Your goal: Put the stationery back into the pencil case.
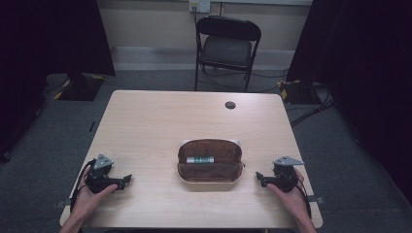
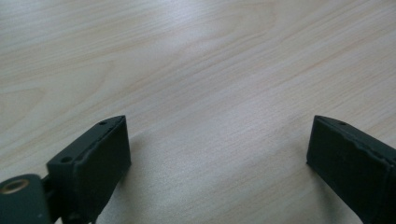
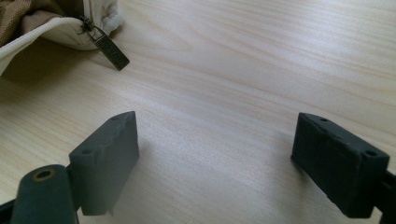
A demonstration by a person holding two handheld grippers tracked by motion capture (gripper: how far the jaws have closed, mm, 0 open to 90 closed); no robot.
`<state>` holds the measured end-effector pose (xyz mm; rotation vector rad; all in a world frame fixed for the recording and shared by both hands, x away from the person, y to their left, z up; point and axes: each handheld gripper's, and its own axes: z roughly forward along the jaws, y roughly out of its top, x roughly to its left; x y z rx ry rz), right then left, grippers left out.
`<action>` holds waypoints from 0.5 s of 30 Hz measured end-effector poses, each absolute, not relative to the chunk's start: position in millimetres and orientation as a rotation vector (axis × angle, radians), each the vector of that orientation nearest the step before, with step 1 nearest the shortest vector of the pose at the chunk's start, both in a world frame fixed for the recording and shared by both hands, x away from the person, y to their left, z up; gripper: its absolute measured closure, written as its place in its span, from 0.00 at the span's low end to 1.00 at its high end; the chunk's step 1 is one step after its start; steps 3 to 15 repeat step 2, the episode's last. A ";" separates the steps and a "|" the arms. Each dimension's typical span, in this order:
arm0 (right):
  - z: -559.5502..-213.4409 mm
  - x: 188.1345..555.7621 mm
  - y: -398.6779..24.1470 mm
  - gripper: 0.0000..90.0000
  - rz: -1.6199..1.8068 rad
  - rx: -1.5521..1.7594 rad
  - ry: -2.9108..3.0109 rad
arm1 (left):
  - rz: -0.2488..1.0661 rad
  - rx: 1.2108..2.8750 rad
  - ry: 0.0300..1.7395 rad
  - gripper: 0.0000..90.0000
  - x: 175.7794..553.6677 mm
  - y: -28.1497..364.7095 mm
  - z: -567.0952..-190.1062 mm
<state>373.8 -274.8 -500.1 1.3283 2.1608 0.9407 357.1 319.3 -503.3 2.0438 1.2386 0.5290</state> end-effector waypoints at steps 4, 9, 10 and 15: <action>-500.1 373.7 -274.7 0.15 0.940 1.328 2.161 | 0.530 2.043 1.240 0.05 357.3 319.1 -503.4; -500.1 373.7 -274.7 0.15 0.940 1.328 2.161 | 0.530 2.043 1.240 0.05 357.3 319.1 -503.4; -500.1 373.7 -274.7 0.15 0.940 1.328 2.161 | 0.530 2.043 1.240 0.05 357.3 319.1 -503.4; -500.1 373.7 -274.7 0.15 0.940 1.328 2.161 | 0.530 2.043 1.240 0.05 357.3 319.1 -503.4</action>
